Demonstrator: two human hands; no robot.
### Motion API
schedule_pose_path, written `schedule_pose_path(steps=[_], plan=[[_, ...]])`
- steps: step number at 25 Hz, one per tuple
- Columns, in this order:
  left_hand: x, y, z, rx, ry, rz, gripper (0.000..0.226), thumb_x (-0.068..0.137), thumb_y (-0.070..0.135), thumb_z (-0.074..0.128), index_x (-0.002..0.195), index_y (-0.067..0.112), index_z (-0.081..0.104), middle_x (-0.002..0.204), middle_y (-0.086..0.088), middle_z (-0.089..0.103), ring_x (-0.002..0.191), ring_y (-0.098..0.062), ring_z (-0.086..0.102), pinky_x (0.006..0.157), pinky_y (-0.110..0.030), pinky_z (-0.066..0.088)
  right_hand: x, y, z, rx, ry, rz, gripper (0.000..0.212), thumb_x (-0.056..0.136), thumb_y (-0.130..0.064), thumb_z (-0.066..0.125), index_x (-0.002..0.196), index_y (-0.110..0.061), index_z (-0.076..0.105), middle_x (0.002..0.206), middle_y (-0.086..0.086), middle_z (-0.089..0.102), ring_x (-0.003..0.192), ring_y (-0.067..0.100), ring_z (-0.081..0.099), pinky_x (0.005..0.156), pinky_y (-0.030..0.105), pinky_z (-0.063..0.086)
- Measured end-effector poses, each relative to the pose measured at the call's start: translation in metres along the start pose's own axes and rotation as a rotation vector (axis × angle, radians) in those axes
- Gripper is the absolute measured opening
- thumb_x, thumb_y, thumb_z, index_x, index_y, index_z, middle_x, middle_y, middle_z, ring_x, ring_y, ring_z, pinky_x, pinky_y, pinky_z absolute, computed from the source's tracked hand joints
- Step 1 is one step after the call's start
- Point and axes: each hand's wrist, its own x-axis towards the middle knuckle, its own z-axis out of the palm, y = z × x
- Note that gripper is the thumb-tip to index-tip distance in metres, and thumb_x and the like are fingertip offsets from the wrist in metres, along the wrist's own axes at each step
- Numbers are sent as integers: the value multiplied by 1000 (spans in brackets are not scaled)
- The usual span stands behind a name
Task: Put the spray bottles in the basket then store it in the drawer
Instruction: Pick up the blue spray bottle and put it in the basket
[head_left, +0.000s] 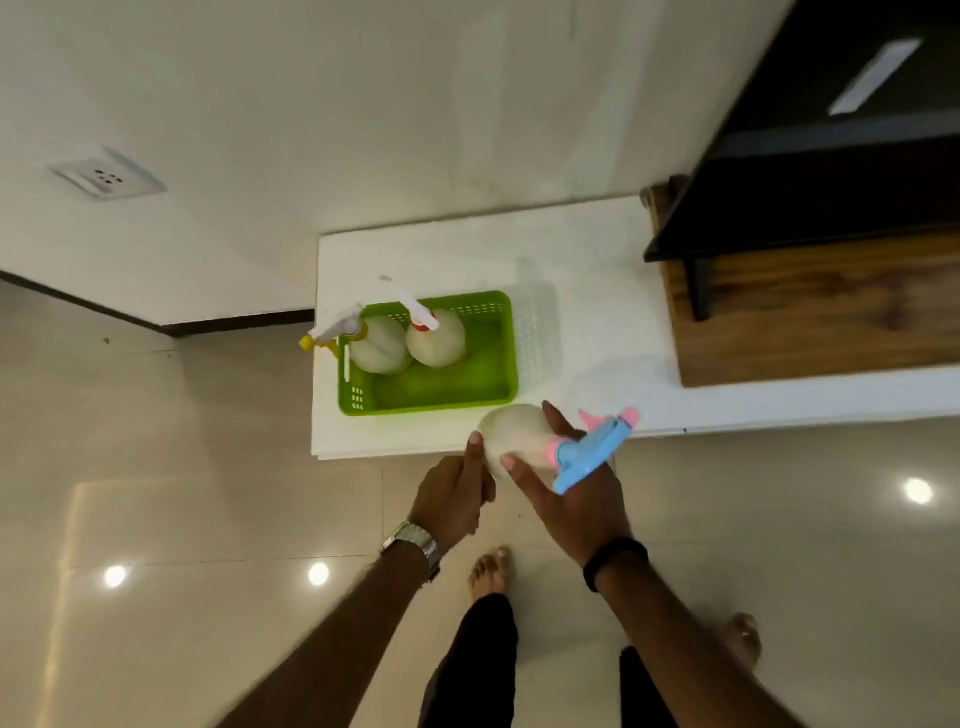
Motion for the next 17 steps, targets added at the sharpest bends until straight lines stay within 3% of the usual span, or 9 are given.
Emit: schedule_pose_path(steps=[2, 5, 8, 9, 12, 13, 15, 17], plan=[[16, 11, -28, -140, 23, 56, 72, 101, 62, 28, 57, 20, 66, 45, 3, 60, 41, -12, 57, 52, -24, 46, 30, -30, 10, 93, 83, -47, 69, 80, -73, 62, 106, -10, 47, 131, -19, 57, 119, 4, 55, 87, 34, 57], [35, 8, -49, -215, 48, 100, 54, 103, 50, 40, 74, 15, 70, 58, 4, 68, 50, -9, 61, 57, -25, 47, 76, -51, 34, 29, 86, -62, 63, 82, -60, 70, 118, -13, 50, 137, -4, 59, 100, 3, 56, 83, 30, 57], [34, -28, -49, -192, 8, 62, 42, 103, 43, 47, 81, 15, 70, 66, 4, 73, 55, -7, 65, 59, -26, 51, 109, -41, 52, -21, -11, -4, 59, 84, -34, 79, 127, -7, 49, 146, 5, 54, 114, 19, 61, 80, 4, 42], [32, -46, -50, -177, -5, 32, 38, 103, 40, 49, 82, 15, 71, 69, 3, 74, 59, -9, 67, 63, -31, 55, 117, -40, 56, -59, -9, 15, 58, 83, -35, 79, 126, -10, 51, 144, 5, 56, 114, 22, 63, 81, 4, 42], [34, -119, -69, -183, 47, -105, 29, 101, 32, 55, 84, 15, 72, 77, -3, 77, 73, -22, 73, 79, -42, 60, 123, -30, 72, -311, 171, -178, 49, 75, -55, 78, 101, -17, 62, 119, 12, 70, 97, 33, 69, 81, 40, 55], [36, -143, -78, -189, 94, -174, 25, 100, 31, 57, 86, 16, 71, 82, -5, 77, 80, -27, 75, 82, -44, 59, 123, -30, 74, -354, 210, -193, 49, 75, -59, 76, 99, -18, 63, 115, 12, 70, 97, 34, 68, 79, 46, 55], [41, -182, -101, -161, 210, -307, 19, 98, 33, 61, 97, 15, 68, 98, -9, 77, 94, -33, 73, 89, -46, 58, 126, -26, 76, -387, 229, -160, 53, 75, -64, 72, 103, -18, 66, 116, 11, 70, 104, 33, 66, 80, 50, 51], [50, -200, -120, -141, 303, -382, 31, 96, 37, 63, 116, 14, 62, 120, -10, 72, 105, -30, 69, 94, -42, 55, 128, -24, 77, -414, 229, -153, 54, 78, -65, 69, 106, -19, 66, 113, 9, 69, 107, 32, 63, 82, 50, 48]])
